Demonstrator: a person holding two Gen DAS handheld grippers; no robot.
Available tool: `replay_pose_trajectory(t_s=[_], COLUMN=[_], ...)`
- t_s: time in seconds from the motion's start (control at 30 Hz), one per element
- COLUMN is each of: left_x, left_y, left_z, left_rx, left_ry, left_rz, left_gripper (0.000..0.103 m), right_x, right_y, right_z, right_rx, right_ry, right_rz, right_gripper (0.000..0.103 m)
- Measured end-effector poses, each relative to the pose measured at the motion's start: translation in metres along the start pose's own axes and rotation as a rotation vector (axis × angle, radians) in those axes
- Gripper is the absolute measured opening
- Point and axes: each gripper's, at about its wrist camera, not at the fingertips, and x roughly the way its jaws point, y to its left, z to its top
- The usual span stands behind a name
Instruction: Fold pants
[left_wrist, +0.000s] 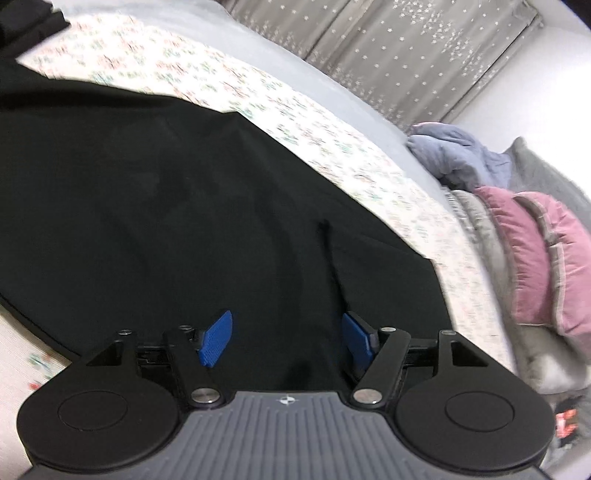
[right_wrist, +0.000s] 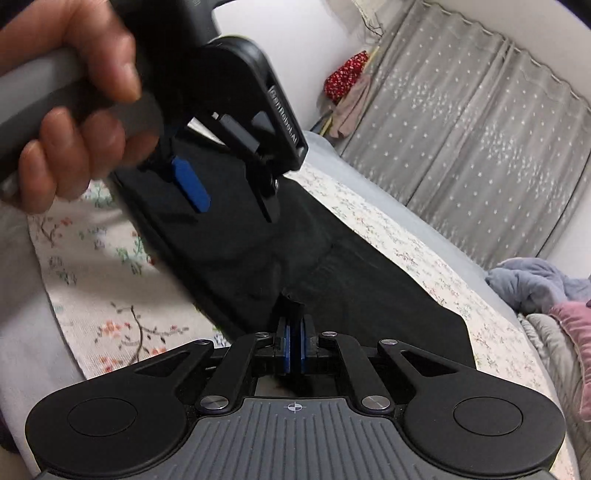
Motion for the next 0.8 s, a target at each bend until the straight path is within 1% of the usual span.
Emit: replay_pose_trajectory(t_s=[0.07,0.13,0.17,0.2,0.33,0.43,0.53,0.57,0.6,0.63,0.67,0.7,0.73,0.8], left_x=[0.004,0.009,0.009,0.01,0.02,0.031,0.041,0.045,0.047,0.048,0.048,0.049,0.049,0.046], left_y=[-0.007,-0.014,-0.012,-0.014,-0.02,-0.024,-0.026,-0.028,-0.028,-0.03,-0.031,-0.033,-0.034,-0.037], left_z=[0.003,0.006,0.005,0.005,0.011,0.018,0.026,0.03,0.034,0.038,0.042,0.046,0.048,0.052], left_rx=[-0.013,-0.02,-0.024,-0.027,-0.039,-0.024,0.011,0.027,0.048,0.076,0.111,0.149,0.184,0.264], left_ry=[0.015,0.04,0.053,0.06,0.08,0.109,0.122,0.126,0.126,0.122,0.115,0.109,0.105,0.095], left_rz=[-0.047,-0.1,-0.121,-0.13,-0.16,-0.156,-0.113,-0.109,-0.103,-0.094,-0.085,-0.069,-0.057,-0.038], left_gripper=[0.084,0.088,0.091,0.094,0.096,0.096,0.093,0.082,0.067,0.059,0.04,0.023,0.019,0.017], right_x=[0.001,-0.004,-0.007,-0.009,-0.018,-0.024,-0.028,-0.029,-0.027,-0.027,-0.027,-0.026,-0.026,-0.022], right_y=[-0.006,-0.008,-0.009,-0.01,-0.013,-0.013,-0.012,-0.011,-0.011,-0.011,-0.01,-0.01,-0.008,-0.004], right_z=[0.003,0.008,0.01,0.012,0.018,0.023,0.022,0.023,0.023,0.023,0.023,0.023,0.024,0.026], right_rx=[0.052,0.082,0.091,0.104,0.153,0.174,0.171,0.169,0.169,0.169,0.167,0.164,0.158,0.139], right_ry=[0.01,0.0,-0.01,-0.021,-0.055,-0.071,-0.083,-0.086,-0.088,-0.088,-0.091,-0.094,-0.098,-0.11], right_rz=[0.009,0.006,-0.001,-0.013,-0.04,-0.03,-0.03,-0.03,-0.029,-0.027,-0.026,-0.027,-0.029,-0.042], right_gripper=[0.005,0.005,0.005,0.005,0.005,0.005,0.005,0.005,0.005,0.005,0.005,0.005,0.005,0.005])
